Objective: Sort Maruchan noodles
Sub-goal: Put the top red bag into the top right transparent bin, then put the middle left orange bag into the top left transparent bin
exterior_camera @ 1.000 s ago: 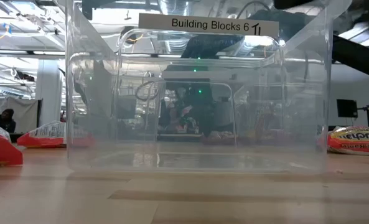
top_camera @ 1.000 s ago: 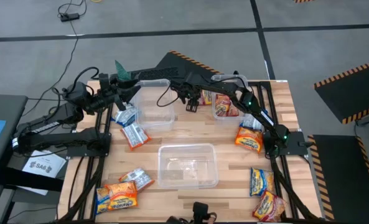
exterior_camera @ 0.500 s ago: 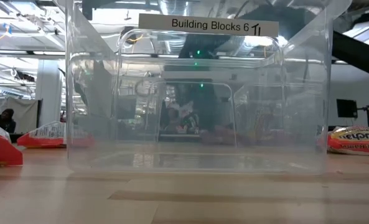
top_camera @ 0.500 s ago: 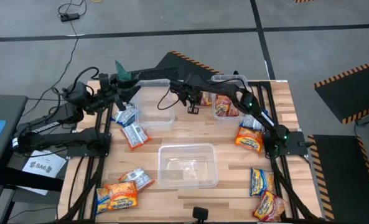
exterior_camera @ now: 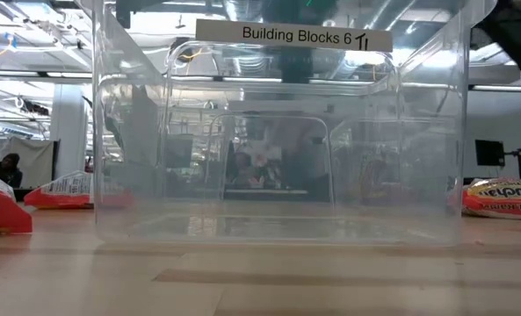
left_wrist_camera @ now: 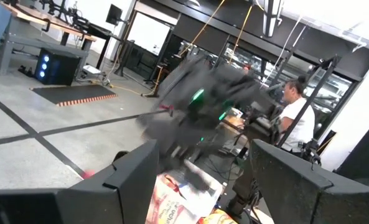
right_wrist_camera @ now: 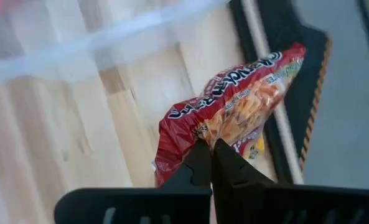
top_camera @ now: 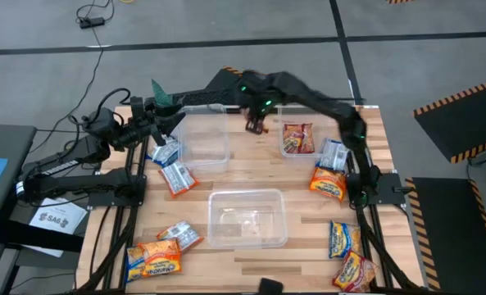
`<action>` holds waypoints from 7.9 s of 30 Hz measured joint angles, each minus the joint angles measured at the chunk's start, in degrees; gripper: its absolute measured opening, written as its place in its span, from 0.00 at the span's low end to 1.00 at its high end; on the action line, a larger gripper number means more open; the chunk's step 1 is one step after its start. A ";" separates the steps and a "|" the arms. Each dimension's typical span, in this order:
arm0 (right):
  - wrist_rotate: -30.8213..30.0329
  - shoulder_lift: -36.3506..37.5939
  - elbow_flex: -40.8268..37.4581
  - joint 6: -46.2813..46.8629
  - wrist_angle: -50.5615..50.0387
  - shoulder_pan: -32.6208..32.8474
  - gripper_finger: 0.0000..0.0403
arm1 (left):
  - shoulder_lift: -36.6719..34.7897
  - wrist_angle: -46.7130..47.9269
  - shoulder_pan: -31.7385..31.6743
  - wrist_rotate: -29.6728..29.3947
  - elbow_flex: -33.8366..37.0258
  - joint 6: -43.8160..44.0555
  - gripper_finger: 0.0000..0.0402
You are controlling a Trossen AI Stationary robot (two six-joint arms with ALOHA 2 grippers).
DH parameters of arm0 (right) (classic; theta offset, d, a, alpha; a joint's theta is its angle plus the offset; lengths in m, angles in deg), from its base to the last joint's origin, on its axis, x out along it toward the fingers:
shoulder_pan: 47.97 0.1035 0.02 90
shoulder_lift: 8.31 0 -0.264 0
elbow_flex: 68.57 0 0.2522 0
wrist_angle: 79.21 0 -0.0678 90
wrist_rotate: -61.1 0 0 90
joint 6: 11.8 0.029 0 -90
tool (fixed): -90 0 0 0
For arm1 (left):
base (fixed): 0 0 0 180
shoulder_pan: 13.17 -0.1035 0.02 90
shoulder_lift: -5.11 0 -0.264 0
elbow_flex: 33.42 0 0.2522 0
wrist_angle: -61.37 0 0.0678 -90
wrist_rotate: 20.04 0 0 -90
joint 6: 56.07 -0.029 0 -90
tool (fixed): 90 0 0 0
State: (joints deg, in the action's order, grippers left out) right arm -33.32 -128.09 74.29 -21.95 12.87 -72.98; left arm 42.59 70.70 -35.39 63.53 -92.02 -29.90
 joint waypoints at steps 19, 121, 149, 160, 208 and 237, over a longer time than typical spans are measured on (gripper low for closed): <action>-6.25 28.75 -17.23 15.17 -14.66 -2.50 0.02 | 0.00 0.02 0.00 0.00 0.00 0.02 0.60; 20.59 57.65 -59.82 29.20 44.62 -6.26 0.66 | 21.98 48.44 18.12 6.06 16.15 16.38 0.04; 20.61 57.65 -59.79 29.20 44.64 -6.30 0.66 | 2.21 53.46 19.03 19.33 12.00 20.79 0.15; 20.61 57.64 -59.80 29.20 44.64 -6.30 0.66 | 9.71 53.48 23.85 17.85 11.98 25.44 0.55; 20.59 57.63 -59.80 28.54 44.63 -6.30 0.66 | 9.04 56.82 28.76 14.66 8.54 19.40 0.00; 20.59 57.63 -59.80 29.15 44.66 -6.30 0.66 | 34.48 51.55 -6.21 0.66 -23.37 -24.42 0.00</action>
State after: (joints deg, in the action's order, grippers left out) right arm -12.74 -70.46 14.49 7.19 57.53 -79.29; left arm 77.07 122.25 -41.59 64.19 -115.38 -54.32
